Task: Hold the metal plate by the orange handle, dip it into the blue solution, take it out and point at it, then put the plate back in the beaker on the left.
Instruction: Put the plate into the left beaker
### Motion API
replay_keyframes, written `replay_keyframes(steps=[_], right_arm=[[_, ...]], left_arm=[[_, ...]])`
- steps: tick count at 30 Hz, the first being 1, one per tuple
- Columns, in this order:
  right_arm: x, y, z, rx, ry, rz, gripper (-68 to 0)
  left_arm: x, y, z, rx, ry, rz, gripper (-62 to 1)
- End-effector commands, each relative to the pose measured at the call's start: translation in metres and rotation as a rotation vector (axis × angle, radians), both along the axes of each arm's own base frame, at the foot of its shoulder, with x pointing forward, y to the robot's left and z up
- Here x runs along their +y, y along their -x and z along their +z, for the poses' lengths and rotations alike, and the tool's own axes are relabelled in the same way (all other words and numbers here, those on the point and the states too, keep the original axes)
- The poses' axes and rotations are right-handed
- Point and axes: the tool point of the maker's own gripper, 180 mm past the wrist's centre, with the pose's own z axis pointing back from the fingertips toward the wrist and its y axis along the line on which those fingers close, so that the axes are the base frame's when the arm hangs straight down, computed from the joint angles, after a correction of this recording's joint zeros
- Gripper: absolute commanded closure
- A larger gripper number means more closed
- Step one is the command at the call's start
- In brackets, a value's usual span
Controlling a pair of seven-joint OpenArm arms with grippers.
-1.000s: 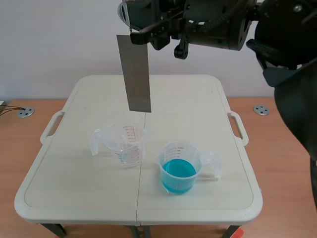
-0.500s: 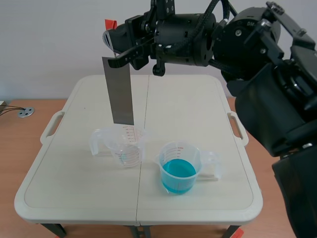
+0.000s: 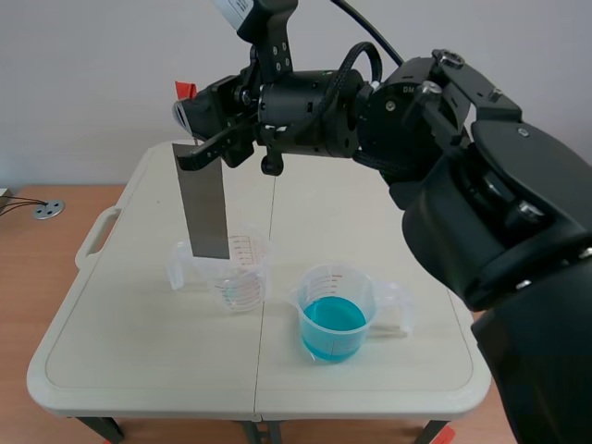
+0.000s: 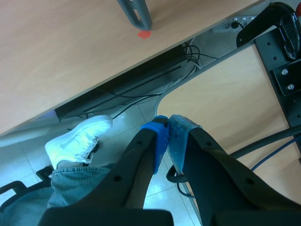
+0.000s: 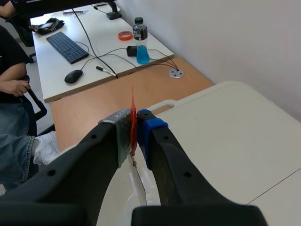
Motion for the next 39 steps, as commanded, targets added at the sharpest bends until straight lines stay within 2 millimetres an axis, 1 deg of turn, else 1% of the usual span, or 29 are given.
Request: replay_keyframes(steps=[1,10,21,39], right_arm=[[0.004,-0.004,0.017,-0.033,-0.044,0.008,-1.5],[0.002,-0.009,-0.001,0.002,-0.045,-0.007,-1.5],[-0.001,-0.014,-0.029,0.066,-0.042,-0.027,-1.5],[-0.004,-0.016,-0.053,0.136,-0.095,-0.051,-1.5]], left_arm=[[-0.005,-0.003,0.002,-0.013,0.017,-0.001,-1.6],[-0.005,-0.003,0.002,-0.013,0.018,-0.001,-1.6],[-0.005,-0.003,0.002,-0.013,0.018,-0.001,-1.6],[-0.005,-0.003,0.001,-0.011,0.017,-0.001,-1.6]])
